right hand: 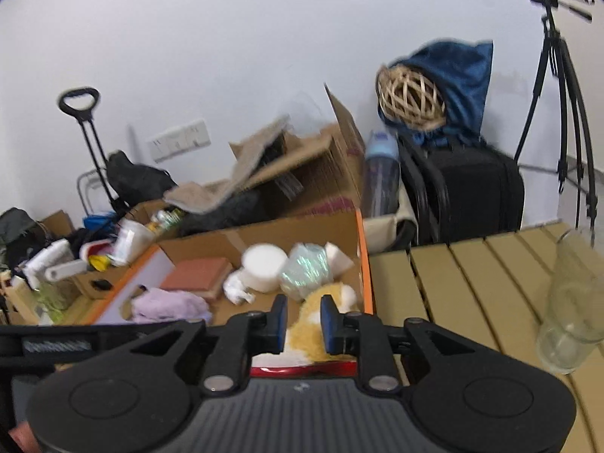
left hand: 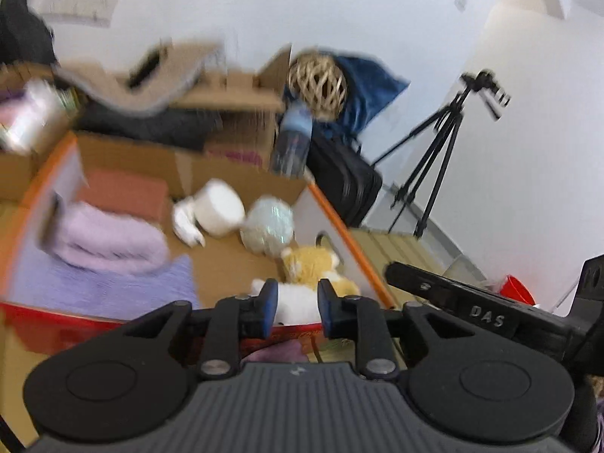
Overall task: Organize soft objects
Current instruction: 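Withdraw both grippers back to the table edge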
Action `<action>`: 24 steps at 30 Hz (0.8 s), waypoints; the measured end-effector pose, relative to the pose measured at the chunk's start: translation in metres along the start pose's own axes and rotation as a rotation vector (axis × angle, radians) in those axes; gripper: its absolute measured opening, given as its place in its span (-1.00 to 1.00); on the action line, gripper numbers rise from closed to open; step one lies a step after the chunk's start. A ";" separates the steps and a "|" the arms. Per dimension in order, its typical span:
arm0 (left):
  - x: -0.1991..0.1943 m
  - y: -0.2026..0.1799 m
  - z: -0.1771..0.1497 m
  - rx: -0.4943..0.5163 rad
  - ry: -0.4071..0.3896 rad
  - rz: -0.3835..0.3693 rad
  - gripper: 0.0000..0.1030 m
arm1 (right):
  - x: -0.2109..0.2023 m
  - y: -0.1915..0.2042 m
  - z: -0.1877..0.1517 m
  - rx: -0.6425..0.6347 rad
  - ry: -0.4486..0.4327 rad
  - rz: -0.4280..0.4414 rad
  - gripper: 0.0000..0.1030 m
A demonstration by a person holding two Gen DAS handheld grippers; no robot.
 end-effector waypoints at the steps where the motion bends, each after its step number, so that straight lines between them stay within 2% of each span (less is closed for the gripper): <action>1: -0.018 -0.002 0.005 0.021 -0.027 0.013 -0.46 | -0.013 0.004 0.005 -0.007 -0.013 0.011 -0.58; 3: -0.062 -0.007 0.009 0.084 -0.079 0.046 -0.39 | -0.046 0.015 0.013 -0.021 -0.039 0.040 -0.48; 5: -0.106 -0.012 0.003 0.146 -0.125 0.083 -0.17 | -0.080 0.027 0.014 -0.046 -0.056 0.073 -0.18; 7: -0.147 -0.017 -0.013 0.186 -0.164 0.131 -0.05 | -0.120 0.043 0.006 -0.089 -0.061 0.106 -0.08; 11: -0.217 -0.022 -0.068 0.184 -0.217 0.219 0.00 | -0.189 0.066 -0.031 -0.121 -0.085 0.130 -0.08; 16: -0.292 -0.039 -0.144 0.212 -0.227 0.298 0.19 | -0.263 0.078 -0.085 -0.108 -0.132 0.076 -0.08; 19: -0.325 -0.045 -0.177 0.206 -0.208 0.319 0.36 | -0.302 0.081 -0.122 -0.100 -0.124 0.045 -0.08; 21: -0.343 -0.049 -0.192 0.195 -0.194 0.308 0.36 | -0.320 0.081 -0.144 -0.070 -0.089 0.048 -0.08; 24: -0.359 -0.059 -0.203 0.256 -0.199 0.295 0.43 | -0.342 0.085 -0.171 -0.055 -0.045 0.066 -0.08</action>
Point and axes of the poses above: each gripper's, at about its wrist camera, not at the fingertips, and x roughly the way its jaws point, y to its left, z to its top, the point moved 7 cm from there along x, roughly the way its jaws point, and after that the axes turned 9 degrees about -y, right-handed, at the moved point
